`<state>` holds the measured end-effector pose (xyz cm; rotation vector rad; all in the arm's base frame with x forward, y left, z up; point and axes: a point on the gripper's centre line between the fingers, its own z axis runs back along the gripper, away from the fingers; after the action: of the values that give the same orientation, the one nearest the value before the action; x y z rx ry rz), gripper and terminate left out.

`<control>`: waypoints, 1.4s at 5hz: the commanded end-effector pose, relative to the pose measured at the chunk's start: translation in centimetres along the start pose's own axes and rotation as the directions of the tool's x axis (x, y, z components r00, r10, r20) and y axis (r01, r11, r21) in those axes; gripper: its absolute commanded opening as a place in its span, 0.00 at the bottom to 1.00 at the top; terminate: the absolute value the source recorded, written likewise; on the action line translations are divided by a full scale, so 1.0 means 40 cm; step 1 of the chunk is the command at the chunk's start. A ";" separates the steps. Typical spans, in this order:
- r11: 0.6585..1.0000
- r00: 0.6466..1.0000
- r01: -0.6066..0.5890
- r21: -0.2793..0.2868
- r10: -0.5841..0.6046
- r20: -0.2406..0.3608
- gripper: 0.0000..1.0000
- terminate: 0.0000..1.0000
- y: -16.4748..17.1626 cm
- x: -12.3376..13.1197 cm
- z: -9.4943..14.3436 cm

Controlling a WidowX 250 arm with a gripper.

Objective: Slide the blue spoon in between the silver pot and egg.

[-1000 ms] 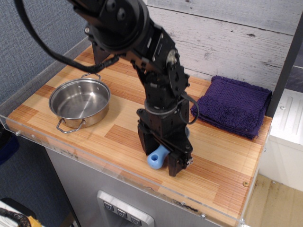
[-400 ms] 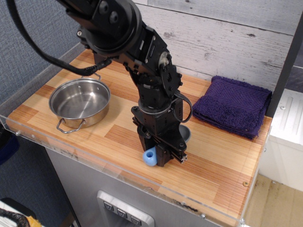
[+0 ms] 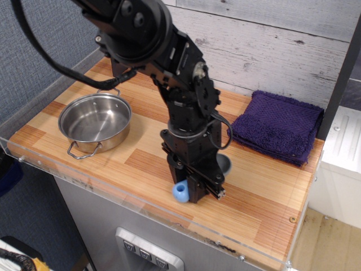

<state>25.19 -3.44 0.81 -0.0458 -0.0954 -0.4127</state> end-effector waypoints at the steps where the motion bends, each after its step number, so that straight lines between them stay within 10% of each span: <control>1: 0.996 0.997 0.060 0.058 -0.063 0.045 0.00 0.00 -0.022 0.116 0.086; 5: 0.965 0.959 -0.256 0.054 0.246 0.139 0.00 0.00 0.118 0.162 0.249; 7: 0.891 0.881 -0.451 0.058 0.433 0.192 0.00 0.00 0.212 0.144 0.272</control>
<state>32.77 2.24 10.10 -0.0095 -0.2047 0.0733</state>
